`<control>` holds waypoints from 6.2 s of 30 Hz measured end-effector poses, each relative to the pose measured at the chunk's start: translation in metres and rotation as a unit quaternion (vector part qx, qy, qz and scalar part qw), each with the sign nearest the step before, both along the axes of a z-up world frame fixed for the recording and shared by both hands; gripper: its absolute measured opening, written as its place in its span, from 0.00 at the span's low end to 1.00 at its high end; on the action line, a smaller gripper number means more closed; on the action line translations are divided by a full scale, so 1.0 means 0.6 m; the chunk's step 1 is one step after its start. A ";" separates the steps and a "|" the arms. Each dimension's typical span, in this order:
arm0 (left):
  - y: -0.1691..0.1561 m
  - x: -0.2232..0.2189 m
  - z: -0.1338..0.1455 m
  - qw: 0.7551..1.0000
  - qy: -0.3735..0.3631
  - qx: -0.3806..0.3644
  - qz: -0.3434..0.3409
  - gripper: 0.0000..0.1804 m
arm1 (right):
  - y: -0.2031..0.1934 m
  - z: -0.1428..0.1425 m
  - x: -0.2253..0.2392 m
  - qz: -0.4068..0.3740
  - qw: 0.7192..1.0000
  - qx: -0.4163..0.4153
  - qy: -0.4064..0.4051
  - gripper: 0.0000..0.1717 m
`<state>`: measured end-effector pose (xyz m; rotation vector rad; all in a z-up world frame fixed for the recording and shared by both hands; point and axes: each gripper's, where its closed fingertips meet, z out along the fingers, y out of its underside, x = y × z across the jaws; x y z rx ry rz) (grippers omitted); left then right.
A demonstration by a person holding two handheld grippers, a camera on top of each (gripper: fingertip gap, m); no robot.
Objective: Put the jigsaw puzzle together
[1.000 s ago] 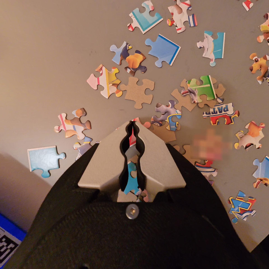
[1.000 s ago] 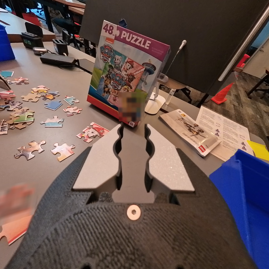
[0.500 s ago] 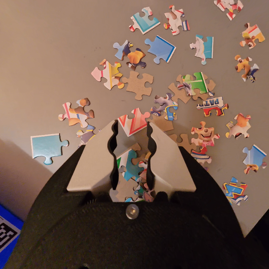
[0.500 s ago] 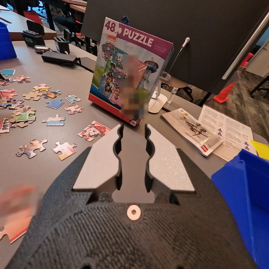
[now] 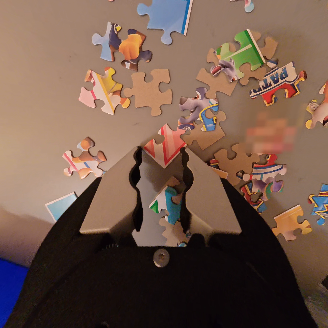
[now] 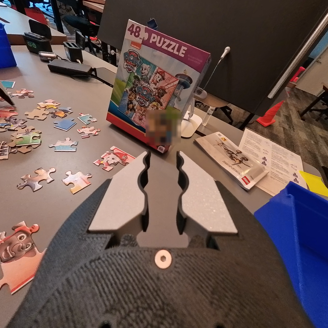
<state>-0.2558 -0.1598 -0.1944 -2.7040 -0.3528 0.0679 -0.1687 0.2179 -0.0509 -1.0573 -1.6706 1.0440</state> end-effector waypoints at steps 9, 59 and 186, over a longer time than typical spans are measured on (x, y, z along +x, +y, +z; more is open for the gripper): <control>0.000 -0.042 0.015 0.991 0.006 0.058 0.123 0.21 | 0.001 -0.006 -0.003 0.001 1.000 0.003 -0.003 0.16; 0.022 0.006 0.020 0.996 0.002 0.080 0.047 0.10 | -0.014 -0.005 -0.004 0.015 1.000 -0.009 0.000 0.16; 0.479 0.180 0.112 0.888 -0.234 0.367 0.150 0.22 | -0.023 -0.094 -0.030 0.180 0.972 0.115 -0.098 0.20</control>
